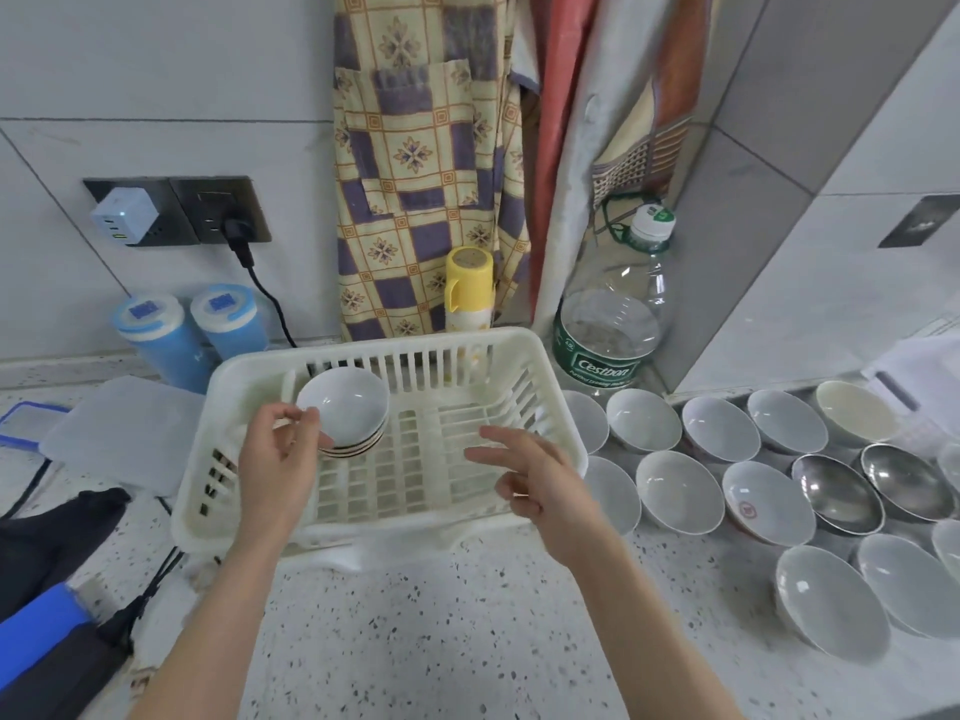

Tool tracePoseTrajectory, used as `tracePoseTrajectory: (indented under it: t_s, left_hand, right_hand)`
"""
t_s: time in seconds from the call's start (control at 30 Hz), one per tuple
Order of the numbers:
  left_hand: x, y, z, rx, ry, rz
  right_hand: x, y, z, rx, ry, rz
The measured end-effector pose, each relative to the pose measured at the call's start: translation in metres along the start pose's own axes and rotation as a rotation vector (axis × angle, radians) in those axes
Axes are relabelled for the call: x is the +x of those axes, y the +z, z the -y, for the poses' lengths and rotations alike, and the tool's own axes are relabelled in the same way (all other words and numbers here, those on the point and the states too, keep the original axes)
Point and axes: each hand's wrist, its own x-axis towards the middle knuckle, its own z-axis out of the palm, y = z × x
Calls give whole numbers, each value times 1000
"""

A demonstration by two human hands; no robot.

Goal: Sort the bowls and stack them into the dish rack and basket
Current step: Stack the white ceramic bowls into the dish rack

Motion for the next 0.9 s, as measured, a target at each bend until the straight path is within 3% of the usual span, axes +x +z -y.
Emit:
tracePoseTrajectory:
  t_s: [0.17,0.3,0.37,0.5,0.63,0.9]
  left_hand:
    - [-83,57,-37,-12,13,174]
    - [-148,125,-38,3,-211,451]
    - [-170,157,-29,52,-337,500]
    - [-191,205,-15,159,-598,476]
    - [-191,234,-7,-1,-819,399]
    - [-199,266,9,-222,-830,344]
  right_hand:
    - [-24,-76,0,61,-22,-192]
    - [-42,-139,-32,47,64,-388]
    - [-50,-165,-54,66,183,-406]
    - [-51,-205,-81,92,417,-414]
    - [-39,-231,-82,104,431,-473]
    - [-27,-246,-74,160,360,-449]
